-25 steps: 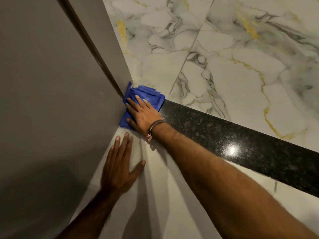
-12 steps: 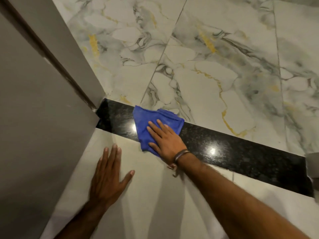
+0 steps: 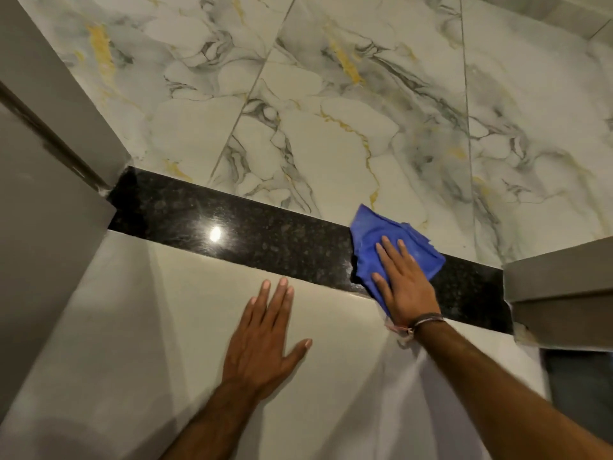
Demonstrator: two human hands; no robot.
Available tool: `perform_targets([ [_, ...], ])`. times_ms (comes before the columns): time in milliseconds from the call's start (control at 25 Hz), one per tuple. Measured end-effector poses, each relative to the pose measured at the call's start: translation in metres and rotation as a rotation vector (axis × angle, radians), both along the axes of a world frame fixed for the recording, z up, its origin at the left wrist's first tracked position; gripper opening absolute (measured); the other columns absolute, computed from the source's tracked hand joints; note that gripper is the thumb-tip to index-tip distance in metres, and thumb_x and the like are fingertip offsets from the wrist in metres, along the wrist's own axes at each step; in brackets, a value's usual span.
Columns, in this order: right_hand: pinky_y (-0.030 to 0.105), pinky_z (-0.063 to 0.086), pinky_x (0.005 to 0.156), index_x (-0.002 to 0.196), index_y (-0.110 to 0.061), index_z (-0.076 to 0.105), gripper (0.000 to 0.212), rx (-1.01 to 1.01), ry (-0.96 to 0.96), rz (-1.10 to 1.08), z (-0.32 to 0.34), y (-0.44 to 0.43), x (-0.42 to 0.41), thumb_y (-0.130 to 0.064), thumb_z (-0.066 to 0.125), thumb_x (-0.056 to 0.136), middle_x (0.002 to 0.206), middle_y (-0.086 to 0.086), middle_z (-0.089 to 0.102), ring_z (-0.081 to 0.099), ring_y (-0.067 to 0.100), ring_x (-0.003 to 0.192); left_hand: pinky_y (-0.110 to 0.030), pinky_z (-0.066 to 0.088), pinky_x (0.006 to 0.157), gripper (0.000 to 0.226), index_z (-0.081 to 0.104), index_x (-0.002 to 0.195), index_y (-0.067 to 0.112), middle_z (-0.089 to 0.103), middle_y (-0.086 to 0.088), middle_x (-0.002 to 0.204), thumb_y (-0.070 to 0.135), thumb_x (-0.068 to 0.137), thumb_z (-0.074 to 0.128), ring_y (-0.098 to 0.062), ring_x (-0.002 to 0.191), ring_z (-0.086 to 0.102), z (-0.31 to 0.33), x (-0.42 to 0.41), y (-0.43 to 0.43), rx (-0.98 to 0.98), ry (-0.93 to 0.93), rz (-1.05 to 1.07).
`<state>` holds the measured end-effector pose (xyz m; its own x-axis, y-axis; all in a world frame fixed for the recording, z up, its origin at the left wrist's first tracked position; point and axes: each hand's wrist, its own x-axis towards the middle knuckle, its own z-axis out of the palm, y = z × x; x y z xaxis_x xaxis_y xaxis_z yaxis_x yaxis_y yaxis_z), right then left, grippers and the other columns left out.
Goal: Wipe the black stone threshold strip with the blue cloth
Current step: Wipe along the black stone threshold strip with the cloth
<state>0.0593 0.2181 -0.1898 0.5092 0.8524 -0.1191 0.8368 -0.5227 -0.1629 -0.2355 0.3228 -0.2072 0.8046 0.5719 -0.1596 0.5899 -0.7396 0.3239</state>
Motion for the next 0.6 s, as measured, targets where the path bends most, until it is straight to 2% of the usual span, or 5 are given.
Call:
perform_targets([
  [80,0.041,0.015,0.123,0.154,-0.02,0.023,0.062,0.014,-0.025,-0.112,-0.005,-0.03,0.016,-0.052,0.025,0.101,0.163,-0.001,0.017,0.009,0.025,0.152,-0.041,0.005,0.124,0.089,0.009,0.162,0.013,0.001,-0.004,0.171,0.067,0.096,0.038,-0.026,0.157,-0.001,-0.003,0.005,-0.009,0.002,-0.019,-0.033],
  [200,0.047,0.018,0.122,0.154,-0.019,0.024,0.068,0.094,-0.016,-0.509,-0.008,-0.081,0.046,-0.057,0.021,0.098,0.163,0.005,0.022,0.013,0.03,0.151,-0.043,0.01,0.123,0.089,0.012,0.161,0.012,0.004,-0.005,0.171,0.066,0.096,0.038,-0.028,0.157,0.002,-0.004,0.018,-0.026,-0.002,-0.035,-0.094],
  [440,0.047,0.016,0.121,0.152,-0.014,0.023,0.068,0.126,0.003,-0.698,-0.012,-0.096,0.062,-0.054,0.024,0.098,0.162,0.011,0.023,0.016,0.033,0.15,-0.044,0.01,0.122,0.086,0.008,0.161,0.013,-0.001,-0.005,0.171,0.066,0.098,0.031,-0.027,0.157,-0.004,-0.002,0.042,-0.055,-0.039,-0.012,-0.191],
  [520,0.046,0.013,0.121,0.154,-0.017,0.02,0.067,0.104,0.041,-0.681,-0.011,-0.096,0.056,-0.055,0.023,0.098,0.163,0.008,0.02,0.011,0.031,0.151,-0.044,0.01,0.121,0.086,0.009,0.162,0.014,0.0,-0.004,0.171,0.066,0.098,0.032,-0.027,0.157,-0.004,-0.002,0.042,-0.055,-0.033,-0.019,-0.184],
  [600,0.043,0.011,0.121,0.155,-0.024,0.018,0.065,0.06,0.011,-0.363,-0.006,-0.098,0.047,-0.055,0.022,0.098,0.164,0.003,0.017,0.007,0.027,0.152,-0.043,0.009,0.122,0.085,0.01,0.162,0.014,0.001,-0.003,0.171,0.066,0.098,0.033,-0.026,0.157,-0.003,-0.003,0.039,-0.051,-0.021,-0.019,-0.199],
])
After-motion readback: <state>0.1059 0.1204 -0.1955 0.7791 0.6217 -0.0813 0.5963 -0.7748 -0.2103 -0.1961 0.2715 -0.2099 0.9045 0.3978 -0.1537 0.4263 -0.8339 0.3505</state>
